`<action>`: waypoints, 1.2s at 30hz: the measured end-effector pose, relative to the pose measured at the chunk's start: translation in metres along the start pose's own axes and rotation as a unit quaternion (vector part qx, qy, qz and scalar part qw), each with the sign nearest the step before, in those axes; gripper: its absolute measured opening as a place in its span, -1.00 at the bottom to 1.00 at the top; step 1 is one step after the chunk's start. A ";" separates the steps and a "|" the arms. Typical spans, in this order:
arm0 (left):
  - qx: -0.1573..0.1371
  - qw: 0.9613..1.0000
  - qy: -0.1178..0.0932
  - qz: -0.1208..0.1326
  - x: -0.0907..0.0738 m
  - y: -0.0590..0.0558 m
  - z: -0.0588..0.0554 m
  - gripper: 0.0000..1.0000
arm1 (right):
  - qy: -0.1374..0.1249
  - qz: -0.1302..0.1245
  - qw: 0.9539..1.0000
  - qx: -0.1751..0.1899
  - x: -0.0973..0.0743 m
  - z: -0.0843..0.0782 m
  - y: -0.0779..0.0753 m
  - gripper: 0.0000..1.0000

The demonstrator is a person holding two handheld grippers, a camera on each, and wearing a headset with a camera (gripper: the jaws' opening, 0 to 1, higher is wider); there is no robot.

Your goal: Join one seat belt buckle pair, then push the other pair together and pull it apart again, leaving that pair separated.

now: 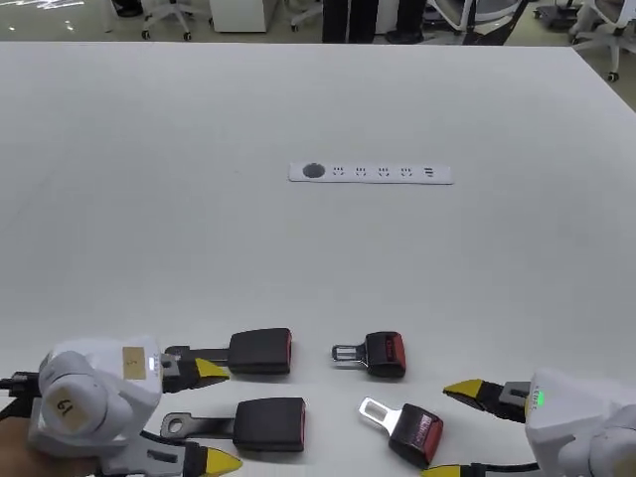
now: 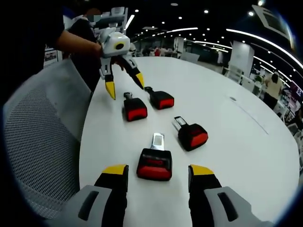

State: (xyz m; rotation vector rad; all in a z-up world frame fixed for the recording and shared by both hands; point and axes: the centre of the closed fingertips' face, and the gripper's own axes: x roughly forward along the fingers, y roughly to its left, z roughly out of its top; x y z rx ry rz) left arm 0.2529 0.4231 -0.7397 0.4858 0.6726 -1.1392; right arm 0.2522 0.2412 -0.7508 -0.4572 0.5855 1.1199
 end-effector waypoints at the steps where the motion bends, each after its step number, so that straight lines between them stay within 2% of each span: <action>1: 0.002 1.000 0.002 -0.003 0.001 0.000 0.000 0.06 | 0.002 0.002 1.000 -0.002 0.002 0.000 0.001 -0.06; 10: 0.028 0.999 0.018 -0.028 0.013 0.000 0.001 -0.07 | 0.020 0.011 1.000 -0.014 0.013 -0.005 0.004 -0.24; 16: 0.046 0.997 0.035 -0.051 0.019 -0.002 -0.003 -0.20 | 0.034 0.013 0.999 -0.021 0.017 -0.010 0.005 -0.36; 28: 0.067 0.993 0.057 -0.077 0.025 -0.002 -0.011 -0.35 | 0.044 0.022 0.998 -0.026 0.017 -0.010 0.006 -0.37; 36: 0.077 0.991 0.062 -0.088 0.028 -0.002 -0.014 -0.36 | 0.050 0.045 0.996 -0.051 0.017 -0.012 0.006 -0.38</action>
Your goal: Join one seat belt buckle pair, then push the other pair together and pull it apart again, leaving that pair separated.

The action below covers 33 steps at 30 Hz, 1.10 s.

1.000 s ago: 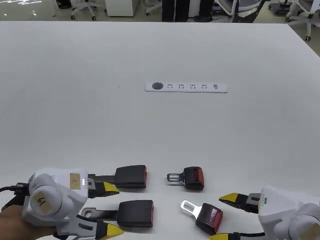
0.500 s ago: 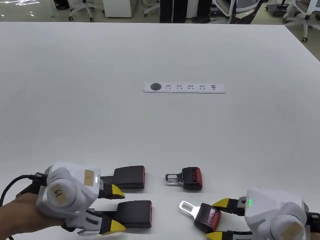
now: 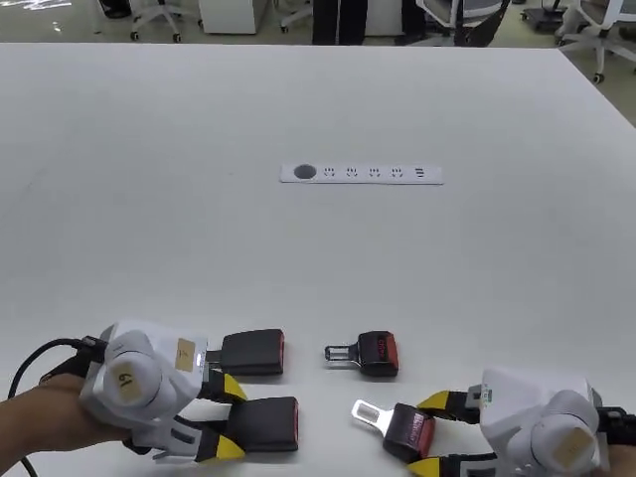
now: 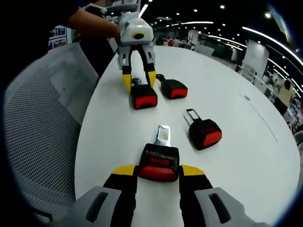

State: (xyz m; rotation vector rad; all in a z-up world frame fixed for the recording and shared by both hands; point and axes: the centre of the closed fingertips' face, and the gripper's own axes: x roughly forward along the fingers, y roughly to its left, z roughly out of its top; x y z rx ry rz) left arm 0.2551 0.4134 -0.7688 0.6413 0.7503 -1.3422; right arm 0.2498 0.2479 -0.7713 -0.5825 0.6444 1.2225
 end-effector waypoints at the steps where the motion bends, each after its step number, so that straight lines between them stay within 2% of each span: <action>1: 0.001 1.000 -0.001 -0.001 0.000 0.000 0.000 -0.36 | 0.000 0.003 1.000 -0.003 0.000 0.000 0.000 -0.38; 9: 0.007 1.000 0.000 -0.009 0.001 0.000 -0.002 -0.37 | 0.008 0.038 0.998 -0.043 0.003 0.001 0.000 -0.38; 18: 0.008 1.000 0.007 -0.011 0.002 0.000 -0.004 -0.37 | 0.014 0.072 0.994 -0.079 0.005 0.003 0.002 -0.38; 33: 0.005 1.000 0.014 -0.020 0.004 -0.001 -0.004 -0.37 | 0.021 0.104 0.988 -0.112 0.012 0.012 0.002 -0.38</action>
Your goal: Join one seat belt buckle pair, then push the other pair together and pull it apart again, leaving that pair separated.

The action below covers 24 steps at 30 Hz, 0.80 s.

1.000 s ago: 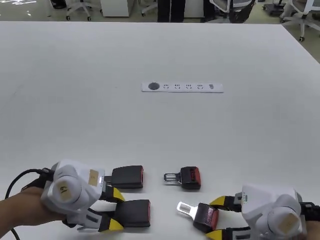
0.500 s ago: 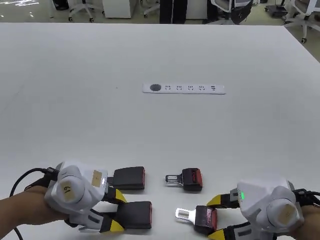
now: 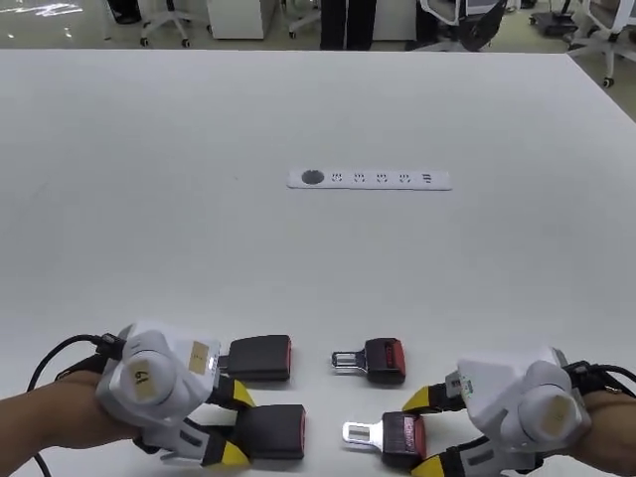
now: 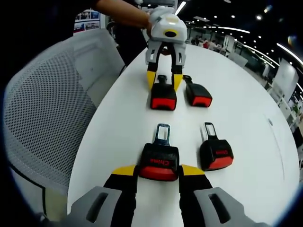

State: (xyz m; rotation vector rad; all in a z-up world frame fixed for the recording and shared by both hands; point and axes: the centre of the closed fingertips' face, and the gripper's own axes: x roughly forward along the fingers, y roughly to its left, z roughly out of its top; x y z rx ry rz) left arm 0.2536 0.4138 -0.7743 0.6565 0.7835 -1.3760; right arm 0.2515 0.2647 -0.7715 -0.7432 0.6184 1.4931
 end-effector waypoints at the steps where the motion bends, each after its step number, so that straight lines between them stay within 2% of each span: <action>1: 0.001 1.000 0.001 0.000 0.000 0.000 0.000 -0.37 | 0.001 0.001 1.000 -0.002 0.000 0.000 0.000 -0.38; 24: 0.002 1.000 0.006 -0.005 0.002 0.001 -0.003 -0.37 | 0.001 0.012 1.000 -0.010 0.012 0.018 -0.002 -0.38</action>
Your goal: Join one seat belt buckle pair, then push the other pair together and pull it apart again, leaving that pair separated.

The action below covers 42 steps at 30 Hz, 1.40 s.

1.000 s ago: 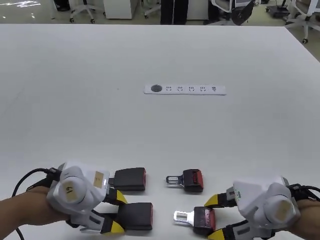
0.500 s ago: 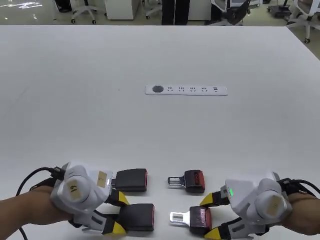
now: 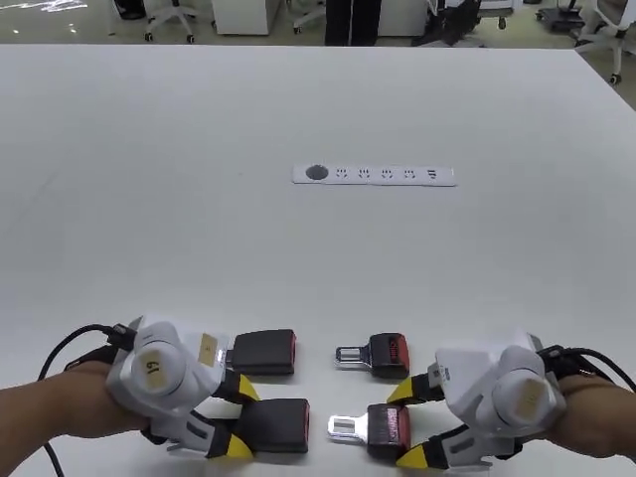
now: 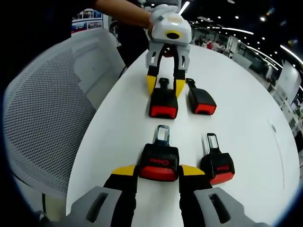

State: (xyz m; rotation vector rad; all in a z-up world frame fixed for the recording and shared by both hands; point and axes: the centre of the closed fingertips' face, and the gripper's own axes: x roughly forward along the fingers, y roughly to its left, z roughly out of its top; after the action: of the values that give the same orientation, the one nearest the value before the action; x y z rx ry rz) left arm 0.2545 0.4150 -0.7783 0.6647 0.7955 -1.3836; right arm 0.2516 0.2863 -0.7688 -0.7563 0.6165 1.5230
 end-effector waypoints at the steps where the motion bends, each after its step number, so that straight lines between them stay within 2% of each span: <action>1: 0.001 1.000 0.000 0.000 0.000 0.000 0.000 -0.37 | 0.000 0.001 1.000 -0.001 0.001 0.001 0.000 -0.38; 26: -0.004 1.000 -0.001 0.001 0.000 0.001 -0.001 -0.37 | -0.005 0.016 1.000 -0.015 0.018 0.015 -0.004 -0.38; 34: -0.004 1.000 -0.006 0.003 0.000 -0.001 0.002 -0.37 | -0.020 0.016 1.000 -0.015 0.024 0.026 -0.001 -0.39; 42: -0.006 1.000 -0.008 0.003 0.000 -0.001 0.001 -0.37 | -0.020 0.010 1.000 -0.020 0.025 0.024 -0.002 -0.39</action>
State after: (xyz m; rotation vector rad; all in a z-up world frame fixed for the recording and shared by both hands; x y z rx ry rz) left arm 0.2538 0.4142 -0.7777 0.6453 0.7883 -1.3764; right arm 0.2509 0.3207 -0.7725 -0.7511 0.5675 1.5699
